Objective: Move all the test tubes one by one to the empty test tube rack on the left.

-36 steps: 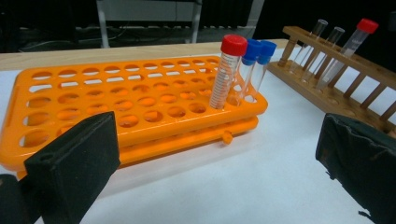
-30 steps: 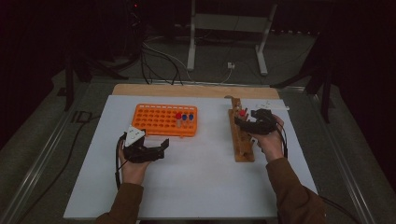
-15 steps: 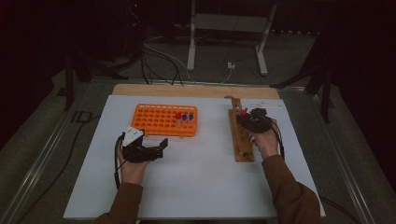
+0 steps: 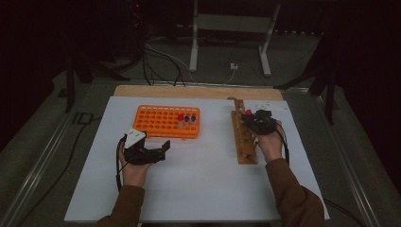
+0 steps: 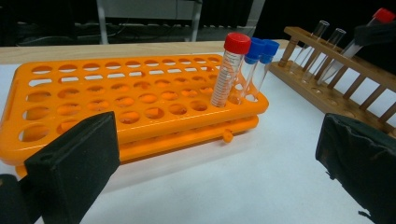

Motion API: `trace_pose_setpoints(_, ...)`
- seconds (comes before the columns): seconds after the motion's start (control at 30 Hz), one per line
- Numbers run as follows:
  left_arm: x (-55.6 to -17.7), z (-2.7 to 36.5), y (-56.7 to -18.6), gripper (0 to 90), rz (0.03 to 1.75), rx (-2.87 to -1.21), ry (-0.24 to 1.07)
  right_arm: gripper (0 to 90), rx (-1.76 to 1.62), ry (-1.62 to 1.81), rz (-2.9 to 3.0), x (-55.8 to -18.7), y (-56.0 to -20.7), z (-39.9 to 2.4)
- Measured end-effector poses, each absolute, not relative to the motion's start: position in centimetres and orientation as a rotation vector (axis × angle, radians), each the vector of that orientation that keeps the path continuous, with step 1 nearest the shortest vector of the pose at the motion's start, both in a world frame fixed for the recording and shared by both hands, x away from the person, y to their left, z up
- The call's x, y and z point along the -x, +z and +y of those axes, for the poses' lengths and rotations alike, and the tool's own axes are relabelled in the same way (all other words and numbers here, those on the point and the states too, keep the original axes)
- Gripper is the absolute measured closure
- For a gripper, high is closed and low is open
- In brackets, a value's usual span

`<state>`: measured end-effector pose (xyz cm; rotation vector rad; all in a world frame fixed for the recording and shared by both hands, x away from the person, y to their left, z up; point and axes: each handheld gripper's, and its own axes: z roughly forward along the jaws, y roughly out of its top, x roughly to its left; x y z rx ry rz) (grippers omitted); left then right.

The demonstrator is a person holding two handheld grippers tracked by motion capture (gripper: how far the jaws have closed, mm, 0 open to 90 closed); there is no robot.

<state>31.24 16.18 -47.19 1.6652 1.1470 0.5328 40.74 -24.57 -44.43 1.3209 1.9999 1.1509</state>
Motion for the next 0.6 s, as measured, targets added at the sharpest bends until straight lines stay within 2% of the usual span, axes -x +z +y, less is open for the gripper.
trace_pose_setpoints(0.6, -31.3, 15.8, -47.4, 0.6, 1.146, -1.679, 0.523, 74.6, -1.258, 1.241, 1.929, -38.7, -41.4, -25.5)
